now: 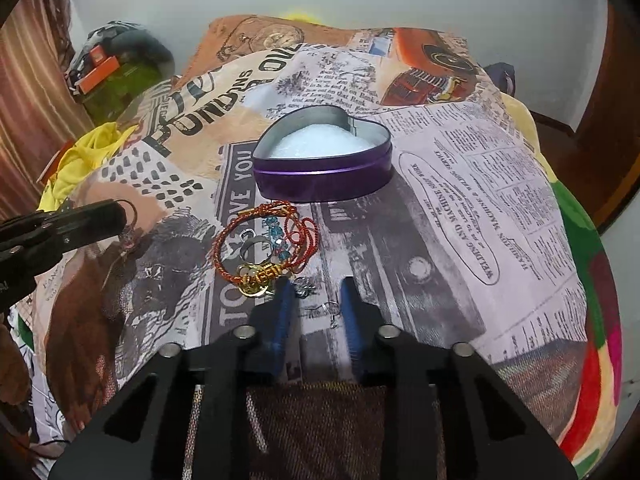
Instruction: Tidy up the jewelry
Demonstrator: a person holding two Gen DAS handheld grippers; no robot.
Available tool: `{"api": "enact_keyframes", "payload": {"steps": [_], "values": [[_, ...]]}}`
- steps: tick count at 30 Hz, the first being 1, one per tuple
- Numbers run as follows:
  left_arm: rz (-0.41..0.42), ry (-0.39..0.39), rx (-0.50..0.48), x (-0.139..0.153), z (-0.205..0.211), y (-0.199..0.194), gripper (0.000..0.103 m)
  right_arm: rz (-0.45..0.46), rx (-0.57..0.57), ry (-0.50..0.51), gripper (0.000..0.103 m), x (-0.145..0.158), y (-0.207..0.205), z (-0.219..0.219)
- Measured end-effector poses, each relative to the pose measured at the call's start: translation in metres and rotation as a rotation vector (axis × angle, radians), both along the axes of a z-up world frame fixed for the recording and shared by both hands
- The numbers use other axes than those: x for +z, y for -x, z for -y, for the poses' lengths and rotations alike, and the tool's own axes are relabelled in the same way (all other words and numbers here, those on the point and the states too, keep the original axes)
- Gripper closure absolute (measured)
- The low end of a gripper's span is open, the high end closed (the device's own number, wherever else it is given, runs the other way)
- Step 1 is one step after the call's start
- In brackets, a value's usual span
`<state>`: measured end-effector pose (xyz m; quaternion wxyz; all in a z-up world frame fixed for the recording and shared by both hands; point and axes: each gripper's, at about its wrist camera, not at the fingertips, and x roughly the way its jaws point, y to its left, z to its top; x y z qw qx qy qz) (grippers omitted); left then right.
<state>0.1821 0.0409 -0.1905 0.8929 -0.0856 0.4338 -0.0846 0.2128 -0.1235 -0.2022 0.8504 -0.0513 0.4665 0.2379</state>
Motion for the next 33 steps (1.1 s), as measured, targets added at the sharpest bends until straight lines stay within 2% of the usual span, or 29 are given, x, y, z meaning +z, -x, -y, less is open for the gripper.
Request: {"api": "enact_keyframes", "payload": {"steps": [9, 24, 33], "values": [[0.013, -0.008, -0.014, 0.004, 0.006, 0.001, 0.101, 0.009, 0.008, -0.022, 0.089, 0.006, 0.001, 0.003], [0.111, -0.013, -0.041, 0.045, 0.023, 0.007, 0.101, 0.131, -0.047, -0.048, 0.089, 0.052, 0.012, 0.023], [0.148, -0.020, -0.053, 0.058, 0.030, -0.011, 0.101, 0.212, -0.060, -0.058, 0.089, 0.077, 0.006, 0.025]]}}
